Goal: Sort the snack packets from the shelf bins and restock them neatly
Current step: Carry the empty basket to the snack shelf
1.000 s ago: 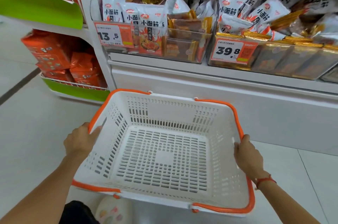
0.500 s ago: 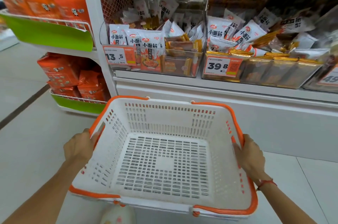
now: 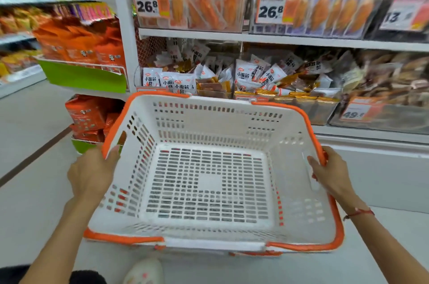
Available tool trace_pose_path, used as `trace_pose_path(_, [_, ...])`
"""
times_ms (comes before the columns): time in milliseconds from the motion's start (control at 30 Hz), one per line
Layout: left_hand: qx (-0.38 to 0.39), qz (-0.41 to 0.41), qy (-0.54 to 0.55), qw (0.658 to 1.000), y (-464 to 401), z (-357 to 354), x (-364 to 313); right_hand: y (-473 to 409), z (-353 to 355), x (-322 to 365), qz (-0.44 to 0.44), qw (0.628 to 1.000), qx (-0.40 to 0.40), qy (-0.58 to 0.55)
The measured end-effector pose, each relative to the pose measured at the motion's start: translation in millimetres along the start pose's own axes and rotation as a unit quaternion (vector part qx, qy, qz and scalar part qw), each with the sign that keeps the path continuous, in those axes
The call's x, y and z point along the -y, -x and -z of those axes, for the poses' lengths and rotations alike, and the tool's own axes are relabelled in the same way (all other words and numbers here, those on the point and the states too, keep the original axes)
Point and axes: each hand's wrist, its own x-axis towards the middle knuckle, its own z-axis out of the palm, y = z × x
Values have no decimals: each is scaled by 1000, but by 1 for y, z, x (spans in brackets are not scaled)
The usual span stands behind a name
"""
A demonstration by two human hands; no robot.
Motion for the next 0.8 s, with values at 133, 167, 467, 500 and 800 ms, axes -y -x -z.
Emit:
trace_pose_path(133, [-13,-16,108,994,-5,15,-11,15,46,6,21,998,-48,-31])
trace_pose_path(167, [-18,-33,115,993,-7,13,-13,19,60,6,22,997,-66,-33])
trace_pose_path(467, [-7,-140,180,974,55,10,-159,43,198,-31,10,978,-206,9])
trace_pose_path(500, [6,-157,196,968,63,-1,-172,45,211,-39,9,975,-220,14])
trace_pose_path(800, [83,-186,204,957,155,-98,-268,49,284,-174,-73,955,-271,94])
